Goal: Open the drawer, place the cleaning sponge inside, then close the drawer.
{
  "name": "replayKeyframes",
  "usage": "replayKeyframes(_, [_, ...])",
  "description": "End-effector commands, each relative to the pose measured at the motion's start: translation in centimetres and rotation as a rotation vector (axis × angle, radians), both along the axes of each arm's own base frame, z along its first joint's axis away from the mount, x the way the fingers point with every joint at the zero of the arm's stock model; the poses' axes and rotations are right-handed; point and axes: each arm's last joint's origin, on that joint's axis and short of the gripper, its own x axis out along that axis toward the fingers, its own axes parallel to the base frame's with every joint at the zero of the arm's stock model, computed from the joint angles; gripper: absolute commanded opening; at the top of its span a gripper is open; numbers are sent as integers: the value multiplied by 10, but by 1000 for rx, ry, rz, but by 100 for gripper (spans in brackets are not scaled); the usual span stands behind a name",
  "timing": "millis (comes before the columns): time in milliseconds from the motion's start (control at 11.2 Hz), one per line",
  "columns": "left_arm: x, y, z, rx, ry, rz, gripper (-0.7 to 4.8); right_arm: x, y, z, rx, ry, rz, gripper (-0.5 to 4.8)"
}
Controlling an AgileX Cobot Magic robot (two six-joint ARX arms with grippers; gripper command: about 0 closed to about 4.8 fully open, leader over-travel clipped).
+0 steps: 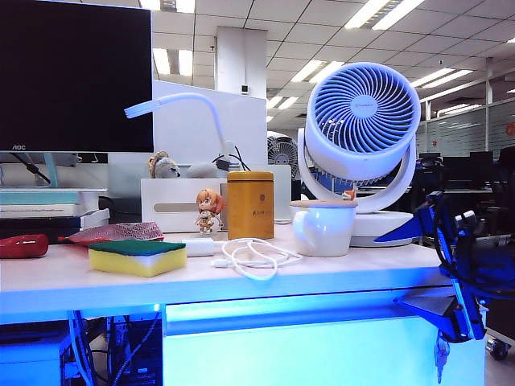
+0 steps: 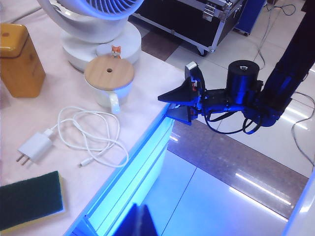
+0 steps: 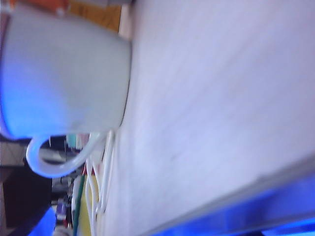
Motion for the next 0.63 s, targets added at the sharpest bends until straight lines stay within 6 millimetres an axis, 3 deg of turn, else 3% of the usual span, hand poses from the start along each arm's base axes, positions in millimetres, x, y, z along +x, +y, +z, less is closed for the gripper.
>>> replayKeyframes(89, [0,0,2,-13,-17,-10,-5,0,3,6,6,-54,84,479])
replayKeyframes(626, [0,0,3,-15,-21,-11,-5,-4,3,6,18,-41,119,479])
